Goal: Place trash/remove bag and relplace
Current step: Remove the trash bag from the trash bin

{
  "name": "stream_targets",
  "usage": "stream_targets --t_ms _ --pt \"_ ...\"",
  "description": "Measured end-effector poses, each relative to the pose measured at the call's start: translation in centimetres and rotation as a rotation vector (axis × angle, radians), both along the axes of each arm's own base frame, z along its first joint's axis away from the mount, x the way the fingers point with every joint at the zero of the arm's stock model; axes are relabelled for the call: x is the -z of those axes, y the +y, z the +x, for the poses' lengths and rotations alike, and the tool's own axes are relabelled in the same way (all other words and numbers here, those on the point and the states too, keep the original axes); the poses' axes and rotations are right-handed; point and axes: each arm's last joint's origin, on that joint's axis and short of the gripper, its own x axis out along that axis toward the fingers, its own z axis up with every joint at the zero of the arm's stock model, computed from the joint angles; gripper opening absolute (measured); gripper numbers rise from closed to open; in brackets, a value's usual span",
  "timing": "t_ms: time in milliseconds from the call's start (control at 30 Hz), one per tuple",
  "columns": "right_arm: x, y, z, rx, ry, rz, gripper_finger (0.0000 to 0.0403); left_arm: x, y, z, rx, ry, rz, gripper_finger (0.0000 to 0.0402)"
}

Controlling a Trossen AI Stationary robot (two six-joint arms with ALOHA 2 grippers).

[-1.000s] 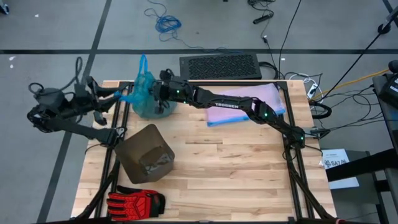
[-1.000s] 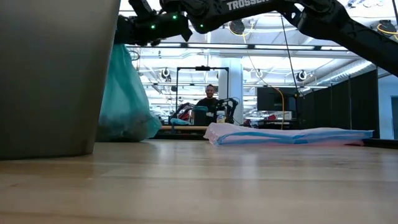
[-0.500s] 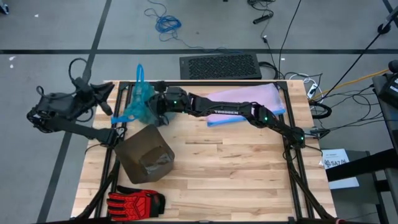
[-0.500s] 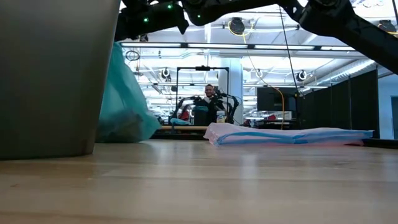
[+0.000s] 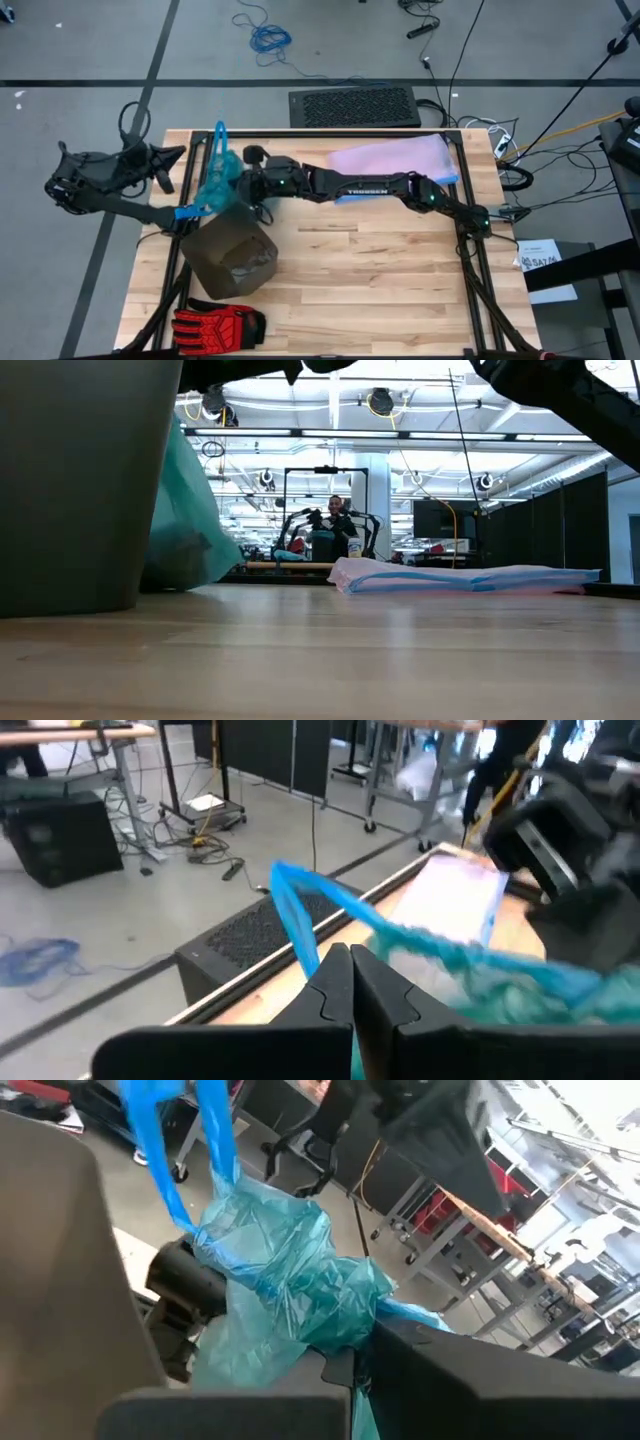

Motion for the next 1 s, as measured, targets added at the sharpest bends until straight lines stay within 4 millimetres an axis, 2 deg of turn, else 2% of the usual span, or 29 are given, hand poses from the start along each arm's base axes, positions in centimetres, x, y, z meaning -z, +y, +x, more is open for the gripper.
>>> stream_targets --t_ms 200,533,633,767,1000 --pt "-0.1 1.4 0.0 -0.025 0.006 0.000 0.0000 0.2 -0.1 0.3 -0.001 -0.022 -0.043 0.0015" --pt "-0.1 2.8 0.0 -0.054 0.013 -0.036 0.0000 2.6 -0.5 2.2 -0.042 -0.020 -0.190 0.0149" --pt "-0.1 3.0 0.0 -0.059 0.013 -0.043 0.0000 3.5 -0.5 2.9 -0.080 0.002 -0.186 0.0178" --pt "-0.1 3.2 0.0 -0.062 0.013 -0.044 0.0000 4.3 -0.5 3.4 -0.141 0.019 -0.163 0.0189" --pt "-0.1 3.7 0.0 -0.070 0.013 -0.044 0.0000 4.4 -0.6 4.4 -0.173 0.049 -0.133 0.0190"
